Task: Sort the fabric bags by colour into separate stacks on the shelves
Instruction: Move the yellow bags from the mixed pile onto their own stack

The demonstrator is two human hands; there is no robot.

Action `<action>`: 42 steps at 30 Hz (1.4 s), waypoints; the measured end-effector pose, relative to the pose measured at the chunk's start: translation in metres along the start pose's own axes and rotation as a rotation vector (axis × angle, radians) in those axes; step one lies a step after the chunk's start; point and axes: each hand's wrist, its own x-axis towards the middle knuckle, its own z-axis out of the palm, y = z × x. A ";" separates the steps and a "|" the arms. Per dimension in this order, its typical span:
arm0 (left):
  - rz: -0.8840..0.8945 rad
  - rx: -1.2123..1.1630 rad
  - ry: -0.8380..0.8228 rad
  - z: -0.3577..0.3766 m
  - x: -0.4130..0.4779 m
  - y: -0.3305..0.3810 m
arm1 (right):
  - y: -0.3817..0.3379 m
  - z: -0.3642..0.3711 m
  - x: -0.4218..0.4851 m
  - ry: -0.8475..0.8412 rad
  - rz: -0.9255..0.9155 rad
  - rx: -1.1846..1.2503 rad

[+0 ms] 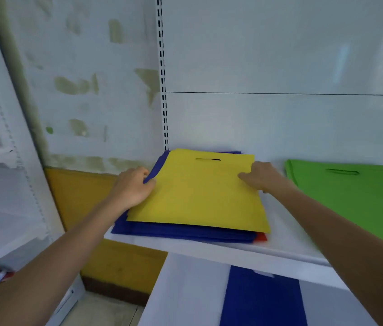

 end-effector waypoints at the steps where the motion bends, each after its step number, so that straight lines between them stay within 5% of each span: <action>1: 0.000 -0.010 -0.019 0.002 0.007 -0.003 | -0.005 0.005 -0.001 0.014 0.018 0.026; 8: -0.043 -0.264 0.008 0.018 0.026 -0.014 | -0.033 0.043 -0.014 0.442 0.030 0.181; 13: 0.020 -0.352 0.209 0.024 0.025 -0.019 | -0.028 0.046 -0.014 0.506 0.135 0.148; 24: 0.108 -0.219 0.412 0.025 0.021 -0.019 | -0.027 0.051 -0.011 0.605 -0.001 0.099; 28: 0.103 -0.177 0.399 0.019 0.018 -0.018 | -0.033 0.044 -0.017 0.584 0.009 0.159; 34: 0.393 -0.180 0.229 0.004 0.021 -0.003 | -0.014 -0.008 -0.038 0.710 -0.160 0.161; 42: 0.558 -0.282 0.050 0.016 -0.014 0.123 | 0.097 -0.075 -0.112 0.700 -0.028 0.030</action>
